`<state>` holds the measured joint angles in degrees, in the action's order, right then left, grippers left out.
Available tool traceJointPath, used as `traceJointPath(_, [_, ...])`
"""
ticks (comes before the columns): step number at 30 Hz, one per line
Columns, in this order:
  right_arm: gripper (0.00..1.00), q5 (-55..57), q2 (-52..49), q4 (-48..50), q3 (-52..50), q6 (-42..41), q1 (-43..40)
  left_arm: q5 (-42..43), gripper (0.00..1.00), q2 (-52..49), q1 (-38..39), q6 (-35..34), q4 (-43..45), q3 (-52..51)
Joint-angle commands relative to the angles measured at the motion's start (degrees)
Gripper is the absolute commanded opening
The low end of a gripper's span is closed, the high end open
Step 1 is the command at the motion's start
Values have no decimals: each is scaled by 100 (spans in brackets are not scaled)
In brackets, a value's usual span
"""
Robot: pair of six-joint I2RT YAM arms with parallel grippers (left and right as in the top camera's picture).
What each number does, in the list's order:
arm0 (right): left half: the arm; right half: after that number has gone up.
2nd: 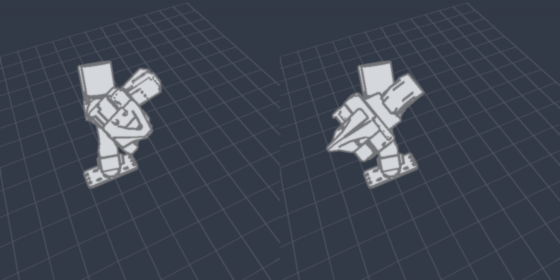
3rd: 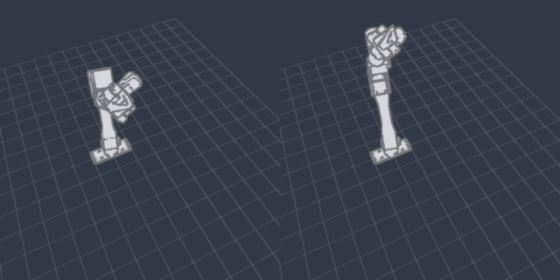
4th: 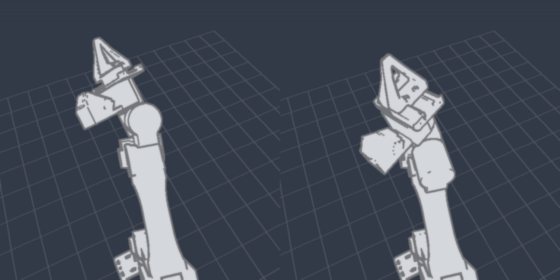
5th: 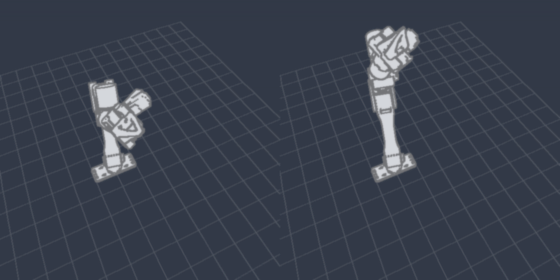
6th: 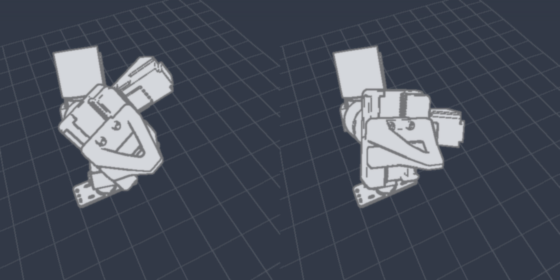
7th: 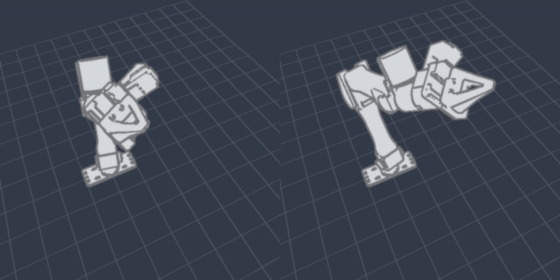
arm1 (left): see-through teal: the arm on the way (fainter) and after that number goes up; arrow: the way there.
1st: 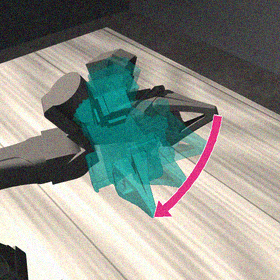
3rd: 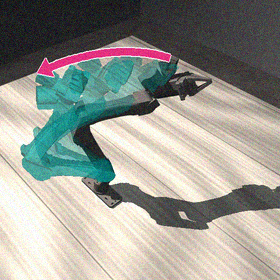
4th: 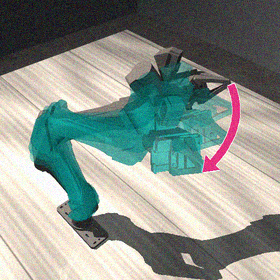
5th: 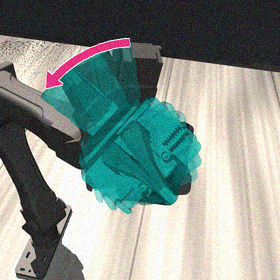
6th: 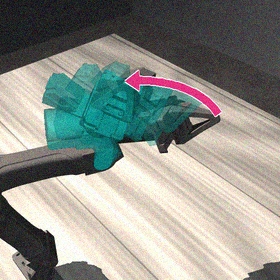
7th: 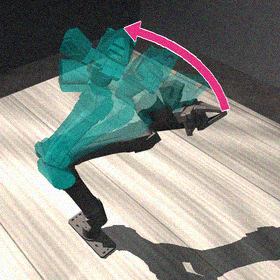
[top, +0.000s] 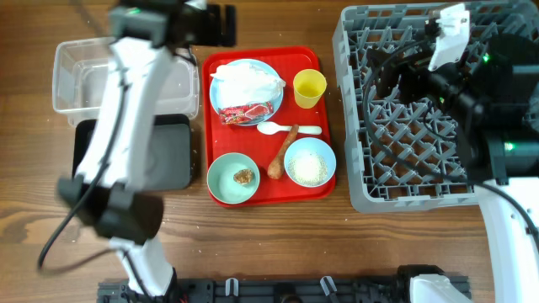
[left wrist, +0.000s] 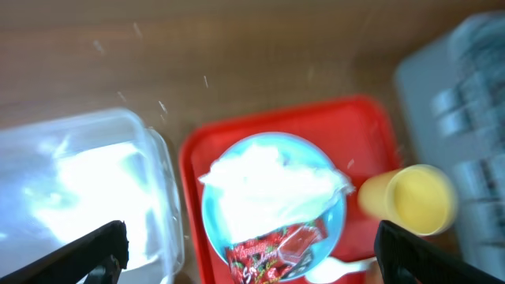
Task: Sort waste into correct bins and load items into the dishwasher rack
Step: 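Grasp the white tissue on the blue plate with the left gripper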
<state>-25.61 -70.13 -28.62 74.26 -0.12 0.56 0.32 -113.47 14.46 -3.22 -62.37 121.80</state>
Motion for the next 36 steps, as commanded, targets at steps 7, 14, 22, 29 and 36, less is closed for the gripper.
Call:
traceJointPath(7, [100,-188,-363,-551,125,-774,-13,376,100,-2236,857,1134,-575,107])
traceJointPath(14, [100,-186,-365,-723,120,-754,-13,437,100,-2522,529,1657,-485,98])
traceJointPath(22, [100,-190,-560,-750,120,-761,-13,435,91,-3121,507,1934,-168,90])
traceJointPath(29, [100,-295,-632,-723,120,-796,-13,415,4,-2634,463,1521,-173,243])
traceJointPath(36, [100,-295,-634,-704,120,-798,-13,393,4,-376,-516,525,-531,527])
